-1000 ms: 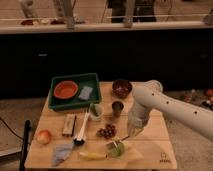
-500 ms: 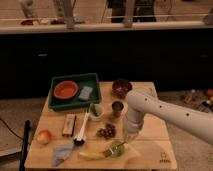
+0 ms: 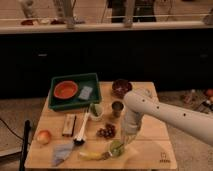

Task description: Place fork in plastic cup

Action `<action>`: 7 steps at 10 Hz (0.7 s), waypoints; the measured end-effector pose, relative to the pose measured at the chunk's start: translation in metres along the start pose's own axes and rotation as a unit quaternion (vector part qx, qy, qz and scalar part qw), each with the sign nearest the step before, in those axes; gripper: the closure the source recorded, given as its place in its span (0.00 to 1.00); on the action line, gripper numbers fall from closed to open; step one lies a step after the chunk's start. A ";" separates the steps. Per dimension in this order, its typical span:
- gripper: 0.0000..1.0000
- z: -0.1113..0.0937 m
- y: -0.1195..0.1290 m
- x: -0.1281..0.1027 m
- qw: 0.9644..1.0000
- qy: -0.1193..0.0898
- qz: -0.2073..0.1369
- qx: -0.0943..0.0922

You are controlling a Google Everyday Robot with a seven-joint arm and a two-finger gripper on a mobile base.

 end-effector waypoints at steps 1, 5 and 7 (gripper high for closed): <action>0.95 0.000 0.000 0.000 1.000 -0.001 0.003 0.001; 0.56 0.000 -0.003 0.004 1.000 -0.001 0.014 0.007; 0.36 -0.001 -0.004 0.006 1.000 0.001 0.016 0.009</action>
